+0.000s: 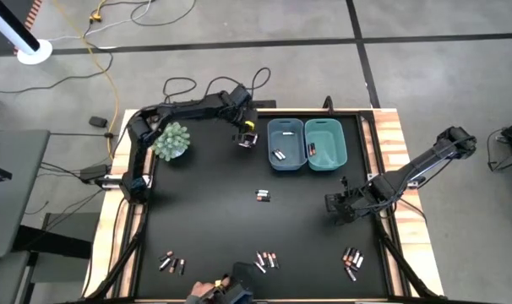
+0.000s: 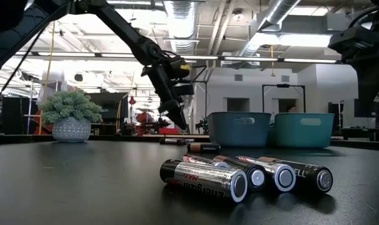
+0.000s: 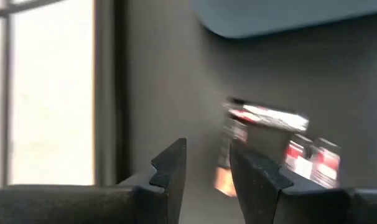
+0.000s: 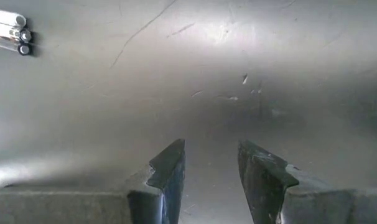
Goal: Sort batteries
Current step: Put the black battery into the green bin
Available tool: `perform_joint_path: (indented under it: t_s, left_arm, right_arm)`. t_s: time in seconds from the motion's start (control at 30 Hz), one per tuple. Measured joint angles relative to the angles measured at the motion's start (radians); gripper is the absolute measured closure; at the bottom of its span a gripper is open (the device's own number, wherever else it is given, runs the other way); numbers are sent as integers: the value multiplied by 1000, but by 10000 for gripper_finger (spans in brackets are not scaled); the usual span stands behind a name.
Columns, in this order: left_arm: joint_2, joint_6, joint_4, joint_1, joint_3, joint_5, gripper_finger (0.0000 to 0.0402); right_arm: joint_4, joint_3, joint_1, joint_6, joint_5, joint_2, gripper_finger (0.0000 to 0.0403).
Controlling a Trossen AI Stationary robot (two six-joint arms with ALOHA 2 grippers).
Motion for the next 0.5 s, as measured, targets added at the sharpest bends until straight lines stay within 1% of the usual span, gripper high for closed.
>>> perform_joint_path:
  t_s: [0.23,0.3,0.37,0.5]
  left_arm:
    - [24,9,-73,-4,24,-5,292]
    - [30,11,-59,-9,27,-7,292]
    - [39,20,-78,-15,25,-23,292]
    - [63,38,-55,-32,25,-57,292]
  right_arm:
    - [1,0,0,7,0,0,239]
    - [-1,0,0,7,0,0,239]
    - [-4,0,0,7,0,0,239]
    - [-7,0,0,7,0,0,239]
